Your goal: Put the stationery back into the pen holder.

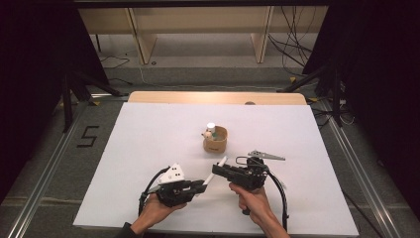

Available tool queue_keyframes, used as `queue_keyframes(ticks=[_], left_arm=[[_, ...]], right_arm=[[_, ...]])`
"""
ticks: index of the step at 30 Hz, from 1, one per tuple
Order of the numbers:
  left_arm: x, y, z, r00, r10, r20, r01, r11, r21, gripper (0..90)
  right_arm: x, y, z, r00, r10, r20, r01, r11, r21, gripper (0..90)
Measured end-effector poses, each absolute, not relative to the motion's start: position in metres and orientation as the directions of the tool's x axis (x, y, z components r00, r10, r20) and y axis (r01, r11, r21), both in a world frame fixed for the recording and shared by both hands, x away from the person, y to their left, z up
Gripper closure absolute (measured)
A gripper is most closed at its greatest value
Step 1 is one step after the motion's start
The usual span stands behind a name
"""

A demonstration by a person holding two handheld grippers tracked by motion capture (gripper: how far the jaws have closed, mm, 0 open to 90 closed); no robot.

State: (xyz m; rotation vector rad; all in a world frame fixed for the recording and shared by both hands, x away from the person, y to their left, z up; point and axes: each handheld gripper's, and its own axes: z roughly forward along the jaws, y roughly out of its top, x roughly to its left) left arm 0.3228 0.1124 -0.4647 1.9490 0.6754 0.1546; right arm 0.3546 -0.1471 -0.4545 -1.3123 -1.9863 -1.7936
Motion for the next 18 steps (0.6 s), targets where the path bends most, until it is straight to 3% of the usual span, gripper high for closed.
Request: queue_keyframes(ticks=[18], left_arm=[[0.3222, 0.1108, -0.4659, 0.844, 0.504, -0.183, 0.381, -0.325, 0.865, 77.9]], right_arm=[[0.3541, -0.1476, -0.4533, -0.596, 0.456, 0.661, 0.692, -0.126, 0.711, 77.9]])
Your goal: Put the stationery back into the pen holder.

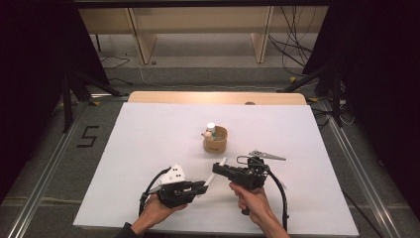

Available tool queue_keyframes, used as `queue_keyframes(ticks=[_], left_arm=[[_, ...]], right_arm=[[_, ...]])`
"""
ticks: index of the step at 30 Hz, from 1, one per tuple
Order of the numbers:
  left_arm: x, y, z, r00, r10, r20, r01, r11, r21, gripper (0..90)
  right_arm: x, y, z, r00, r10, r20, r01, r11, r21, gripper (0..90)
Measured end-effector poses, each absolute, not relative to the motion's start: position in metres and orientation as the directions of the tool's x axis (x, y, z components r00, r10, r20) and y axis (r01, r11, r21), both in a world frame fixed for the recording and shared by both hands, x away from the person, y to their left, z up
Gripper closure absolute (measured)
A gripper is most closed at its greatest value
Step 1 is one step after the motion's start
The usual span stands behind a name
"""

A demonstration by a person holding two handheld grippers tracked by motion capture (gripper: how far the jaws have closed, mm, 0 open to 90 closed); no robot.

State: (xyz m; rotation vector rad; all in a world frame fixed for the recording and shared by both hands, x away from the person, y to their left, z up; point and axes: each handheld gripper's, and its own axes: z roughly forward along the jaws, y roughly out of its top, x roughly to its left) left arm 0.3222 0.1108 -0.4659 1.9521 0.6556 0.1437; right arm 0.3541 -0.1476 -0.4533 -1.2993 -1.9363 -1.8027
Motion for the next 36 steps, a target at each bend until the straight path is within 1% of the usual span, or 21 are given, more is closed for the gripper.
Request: queue_keyframes(ticks=[2, 3, 5, 9, 14, 19, 23, 29, 36], left_arm=[[0.322, 0.110, -0.466, 0.842, 0.506, -0.190, 0.391, -0.326, 0.861, 76.4], [0.323, 0.110, -0.466, 0.842, 0.504, -0.193, 0.396, -0.333, 0.856, 71.2], [0.323, 0.110, -0.466, 0.843, 0.505, -0.186, 0.393, -0.341, 0.854, 58.1], [0.324, 0.111, -0.464, 0.840, 0.507, -0.191, 0.401, -0.345, 0.848, 42.7], [0.324, 0.112, -0.464, 0.836, 0.515, -0.190, 0.406, -0.348, 0.845, 32.7], [0.326, 0.115, -0.465, 0.831, 0.523, -0.192, 0.416, -0.353, 0.838, 25.9], [0.328, 0.119, -0.465, 0.825, 0.531, -0.195, 0.422, -0.347, 0.838, 23.3], [0.332, 0.129, -0.463, 0.814, 0.546, -0.199, 0.427, -0.331, 0.841, 20.9], [0.335, 0.140, -0.463, 0.793, 0.576, -0.196, 0.435, -0.311, 0.845, 20.1]], right_arm=[[0.353, -0.147, -0.453, -0.602, 0.450, 0.659, 0.690, -0.121, 0.713, 78.5], [0.352, -0.146, -0.452, -0.609, 0.456, 0.650, 0.684, -0.115, 0.721, 78.6], [0.351, -0.145, -0.450, -0.623, 0.458, 0.634, 0.671, -0.104, 0.734, 78.7], [0.349, -0.144, -0.446, -0.645, 0.474, 0.600, 0.641, -0.091, 0.762, 78.7], [0.349, -0.146, -0.445, -0.646, 0.479, 0.594, 0.634, -0.095, 0.767, 78.7], [0.349, -0.149, -0.442, -0.654, 0.492, 0.575, 0.617, -0.093, 0.781, 78.7], [0.349, -0.152, -0.439, -0.654, 0.504, 0.564, 0.607, -0.094, 0.789, 78.7], [0.352, -0.158, -0.435, -0.660, 0.524, 0.538, 0.582, -0.095, 0.807, 78.7], [0.355, -0.165, -0.425, -0.659, 0.552, 0.510, 0.551, -0.106, 0.828, 78.6]])
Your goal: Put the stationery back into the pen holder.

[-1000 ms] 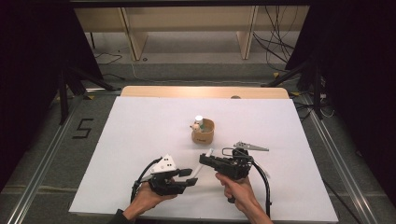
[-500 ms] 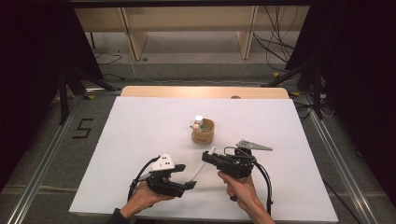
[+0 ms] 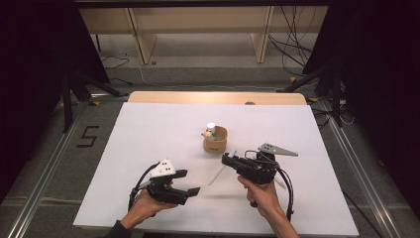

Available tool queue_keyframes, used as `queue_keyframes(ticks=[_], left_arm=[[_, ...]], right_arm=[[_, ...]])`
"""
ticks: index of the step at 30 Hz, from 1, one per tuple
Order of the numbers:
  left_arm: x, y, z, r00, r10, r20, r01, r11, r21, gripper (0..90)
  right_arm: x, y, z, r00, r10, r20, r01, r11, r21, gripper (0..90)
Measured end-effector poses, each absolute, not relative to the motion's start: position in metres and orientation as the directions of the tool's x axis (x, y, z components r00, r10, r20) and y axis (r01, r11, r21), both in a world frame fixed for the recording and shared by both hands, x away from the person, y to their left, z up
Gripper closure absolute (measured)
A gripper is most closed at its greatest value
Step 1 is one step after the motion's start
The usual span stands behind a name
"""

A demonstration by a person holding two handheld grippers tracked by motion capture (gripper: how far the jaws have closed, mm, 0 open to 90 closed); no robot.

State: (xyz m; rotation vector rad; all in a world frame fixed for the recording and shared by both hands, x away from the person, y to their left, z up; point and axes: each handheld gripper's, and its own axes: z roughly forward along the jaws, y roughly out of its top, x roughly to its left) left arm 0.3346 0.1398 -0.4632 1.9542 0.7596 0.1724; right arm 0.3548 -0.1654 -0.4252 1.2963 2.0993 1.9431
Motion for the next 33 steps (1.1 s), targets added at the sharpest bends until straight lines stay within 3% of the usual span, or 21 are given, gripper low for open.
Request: queue_keyframes(ticks=[33], left_arm=[[0.337, 0.177, -0.465, 0.744, 0.645, -0.176, 0.418, -0.243, 0.875, 15.5]], right_arm=[[0.404, -0.189, -0.381, -0.611, 0.675, 0.413, 0.463, -0.118, 0.878, 78.6]])
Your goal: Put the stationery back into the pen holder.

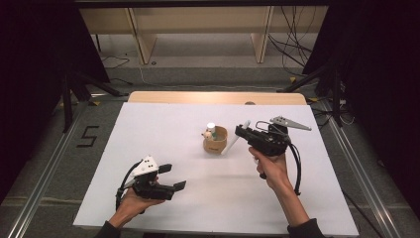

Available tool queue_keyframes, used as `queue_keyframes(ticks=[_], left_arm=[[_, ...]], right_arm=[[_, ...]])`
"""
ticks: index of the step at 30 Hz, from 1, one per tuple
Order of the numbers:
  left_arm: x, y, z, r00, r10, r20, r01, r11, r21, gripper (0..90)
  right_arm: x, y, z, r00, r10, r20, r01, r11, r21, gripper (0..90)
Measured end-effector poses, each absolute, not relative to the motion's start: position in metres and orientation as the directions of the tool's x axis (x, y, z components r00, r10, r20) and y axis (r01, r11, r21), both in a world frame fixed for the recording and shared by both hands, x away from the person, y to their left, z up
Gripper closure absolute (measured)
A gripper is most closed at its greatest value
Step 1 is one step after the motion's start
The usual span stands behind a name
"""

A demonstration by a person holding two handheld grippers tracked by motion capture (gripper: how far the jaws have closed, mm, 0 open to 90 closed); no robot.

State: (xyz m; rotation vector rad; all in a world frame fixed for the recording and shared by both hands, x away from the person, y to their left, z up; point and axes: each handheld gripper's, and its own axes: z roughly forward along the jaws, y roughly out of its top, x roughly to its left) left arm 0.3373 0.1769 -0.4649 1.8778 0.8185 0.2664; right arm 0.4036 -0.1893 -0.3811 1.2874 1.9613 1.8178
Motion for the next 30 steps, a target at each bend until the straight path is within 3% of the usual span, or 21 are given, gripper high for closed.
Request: queue_keyframes(ticks=[30], left_arm=[[0.331, 0.182, -0.466, 0.744, 0.654, -0.140, 0.386, -0.249, 0.888, 15.5]], right_arm=[[0.460, -0.169, -0.359, -0.566, 0.741, 0.361, 0.466, -0.074, 0.882, 78.6]])
